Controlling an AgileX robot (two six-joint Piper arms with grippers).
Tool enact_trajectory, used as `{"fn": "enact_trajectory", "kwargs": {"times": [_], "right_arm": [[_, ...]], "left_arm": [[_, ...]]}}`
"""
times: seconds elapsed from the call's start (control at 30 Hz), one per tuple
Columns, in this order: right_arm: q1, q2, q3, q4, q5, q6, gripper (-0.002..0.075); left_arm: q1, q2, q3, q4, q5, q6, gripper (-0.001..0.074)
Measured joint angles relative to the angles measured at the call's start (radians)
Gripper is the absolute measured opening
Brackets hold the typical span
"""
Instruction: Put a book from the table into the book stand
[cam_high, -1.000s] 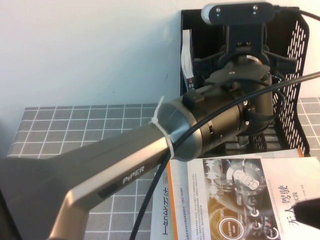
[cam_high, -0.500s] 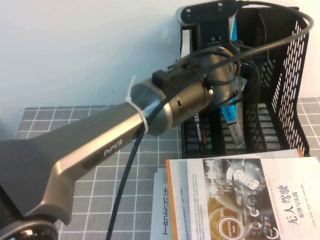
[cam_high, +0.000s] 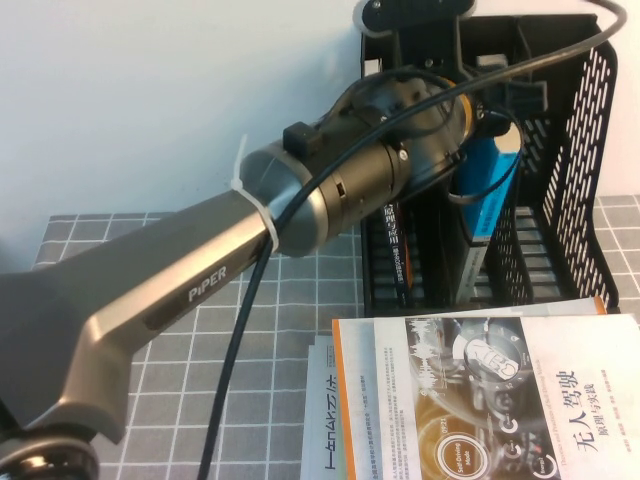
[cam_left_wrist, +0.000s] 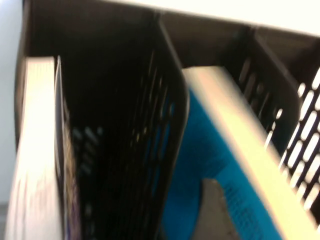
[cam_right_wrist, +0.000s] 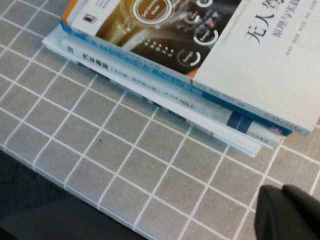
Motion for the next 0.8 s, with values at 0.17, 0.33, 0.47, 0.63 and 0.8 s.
{"fn": "enact_trajectory", "kwargs": {"times": [0.17, 0.33, 0.47, 0.63, 0.8], "right_arm": [[0.0, 0.0, 0.0, -0.017, 0.0, -0.064, -0.0003], [0.0, 0.0, 0.0, -0.059, 0.0, -0.149, -0.0003], [0.0, 0.0, 0.0, -0.172, -0.068, -0.162, -0.0003], [0.0, 0.0, 0.0, -0.26, -0.281, -0.14, -0.0003], [0.0, 0.0, 0.063, -0.235, -0.466, -0.072, -0.0003]], "left_arm": [[0.0, -0.052, 0.0, -0.244, 0.136, 0.342, 0.0149], [0.0, -0.142, 0.0, -0.33, 0.335, 0.61, 0.0021], [0.0, -0.23, 0.0, -0.311, 0.489, 0.715, 0.0004], [0.0, -0.366, 0.061, -0.206, 0.5, 0.7, 0.0001], [0.0, -0.56, 0.26, -0.117, 0.362, 0.59, 0.0001]]}}
